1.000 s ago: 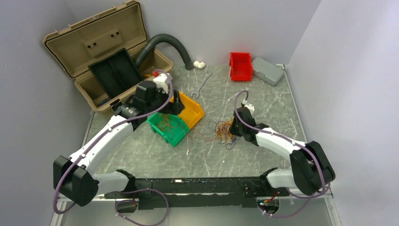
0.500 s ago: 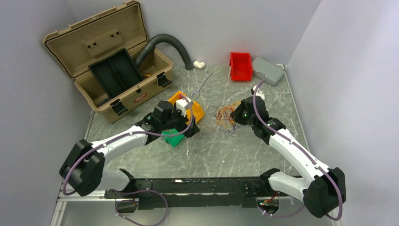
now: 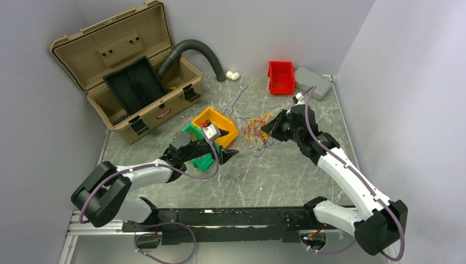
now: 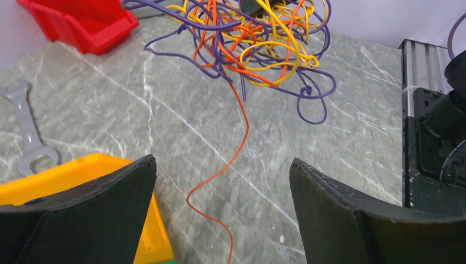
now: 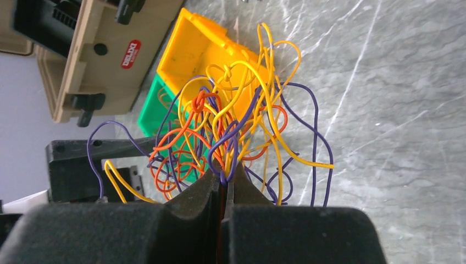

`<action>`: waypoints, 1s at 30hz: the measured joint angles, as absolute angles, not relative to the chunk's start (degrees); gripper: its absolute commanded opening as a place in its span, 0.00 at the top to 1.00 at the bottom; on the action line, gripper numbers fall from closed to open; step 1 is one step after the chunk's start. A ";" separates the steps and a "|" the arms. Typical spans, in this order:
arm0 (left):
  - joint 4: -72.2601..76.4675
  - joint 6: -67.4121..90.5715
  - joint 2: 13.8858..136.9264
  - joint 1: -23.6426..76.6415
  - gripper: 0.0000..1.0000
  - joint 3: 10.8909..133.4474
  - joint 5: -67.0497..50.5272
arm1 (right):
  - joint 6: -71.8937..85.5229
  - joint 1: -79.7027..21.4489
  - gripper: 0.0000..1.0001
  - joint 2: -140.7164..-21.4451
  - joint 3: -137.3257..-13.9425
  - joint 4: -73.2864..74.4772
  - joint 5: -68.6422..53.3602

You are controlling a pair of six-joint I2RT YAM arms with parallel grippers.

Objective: Untangle the cables

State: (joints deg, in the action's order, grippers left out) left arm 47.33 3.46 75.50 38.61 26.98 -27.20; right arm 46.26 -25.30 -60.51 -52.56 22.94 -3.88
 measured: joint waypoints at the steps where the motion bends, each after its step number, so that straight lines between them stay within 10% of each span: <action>1: 48.82 3.07 76.29 38.81 0.06 27.09 -27.27 | 46.83 -25.30 1.00 -60.42 -52.56 22.90 -4.73; 10: 57.52 4.03 89.38 39.40 0.18 33.23 -32.25 | 50.63 -25.17 1.00 -59.72 -52.56 22.26 -9.13; 12: 57.93 4.80 91.92 39.75 0.38 34.94 -33.41 | 51.22 -25.12 1.00 -59.53 -52.56 22.20 -9.39; 15: 58.00 5.82 94.72 40.38 0.99 37.43 -35.03 | 52.01 -24.97 1.00 -58.76 -52.56 22.17 -9.50; 30: 59.96 23.83 84.62 24.38 1.00 27.83 -34.11 | 55.70 -10.37 1.00 -43.77 -45.63 35.99 22.72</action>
State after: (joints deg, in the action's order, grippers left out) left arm 59.96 23.83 84.62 24.38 27.83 -34.11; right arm 55.70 -10.37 -43.77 -45.63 35.99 22.72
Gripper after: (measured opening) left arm 0.013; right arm 0.033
